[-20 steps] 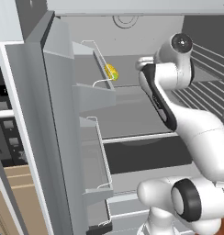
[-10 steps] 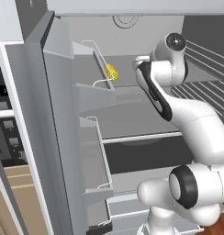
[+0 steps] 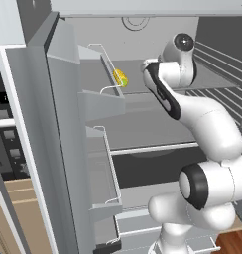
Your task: Gather the corn and mushroom from the fridge and place them on a tray on the dining counter. Then gather the chicken drumstick and fish from the fridge and place them on the other tray.
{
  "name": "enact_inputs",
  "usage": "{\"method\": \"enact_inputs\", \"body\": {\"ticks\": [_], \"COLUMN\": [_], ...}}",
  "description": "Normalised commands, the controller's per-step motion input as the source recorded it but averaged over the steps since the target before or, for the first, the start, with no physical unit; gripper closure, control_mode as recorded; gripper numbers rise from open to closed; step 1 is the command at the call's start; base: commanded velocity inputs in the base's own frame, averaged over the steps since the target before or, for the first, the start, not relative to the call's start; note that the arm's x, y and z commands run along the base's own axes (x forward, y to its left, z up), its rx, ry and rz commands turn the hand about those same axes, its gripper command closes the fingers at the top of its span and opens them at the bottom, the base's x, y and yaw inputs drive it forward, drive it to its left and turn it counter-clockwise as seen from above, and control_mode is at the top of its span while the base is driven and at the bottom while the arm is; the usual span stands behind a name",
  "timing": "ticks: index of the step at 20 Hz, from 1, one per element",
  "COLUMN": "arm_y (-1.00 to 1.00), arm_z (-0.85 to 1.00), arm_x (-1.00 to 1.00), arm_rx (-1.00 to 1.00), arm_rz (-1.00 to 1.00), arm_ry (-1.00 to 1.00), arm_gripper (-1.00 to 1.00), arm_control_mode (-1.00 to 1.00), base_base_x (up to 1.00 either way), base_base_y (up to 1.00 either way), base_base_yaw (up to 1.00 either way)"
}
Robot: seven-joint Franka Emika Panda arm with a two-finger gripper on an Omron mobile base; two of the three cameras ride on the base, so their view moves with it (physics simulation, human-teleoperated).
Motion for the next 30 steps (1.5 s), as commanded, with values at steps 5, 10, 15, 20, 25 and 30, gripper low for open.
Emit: {"method": "enact_inputs", "body": {"ticks": [5,10,15,20,25,30], "arm_y": [0.0,-0.05,-0.1,-0.01,0.0,0.0], "arm_z": [-0.09,-0.06,-0.09,-0.07,-0.01,-0.08], "arm_x": [0.01,0.0,0.05,0.27,0.36,0.08], "arm_rx": [0.0,0.0,0.0,0.0,0.0,0.0], "arm_rz": [0.0,0.0,0.0,0.01,0.02,0.0], "arm_ry": [0.0,0.0,0.0,0.01,0.09,0.06], "arm_gripper": [-1.0,-1.0,-1.0,-1.0,-1.0,-1.0], "arm_control_mode": [-1.0,-1.0,-1.0,-1.0,-1.0,-1.0], "base_base_x": [0.0,0.0,0.0,0.0,0.0,0.0], "base_base_y": [0.0,0.0,0.0,0.0,0.0,0.0], "base_base_yaw": [0.0,0.0,0.0,0.0,0.0,0.0]}}
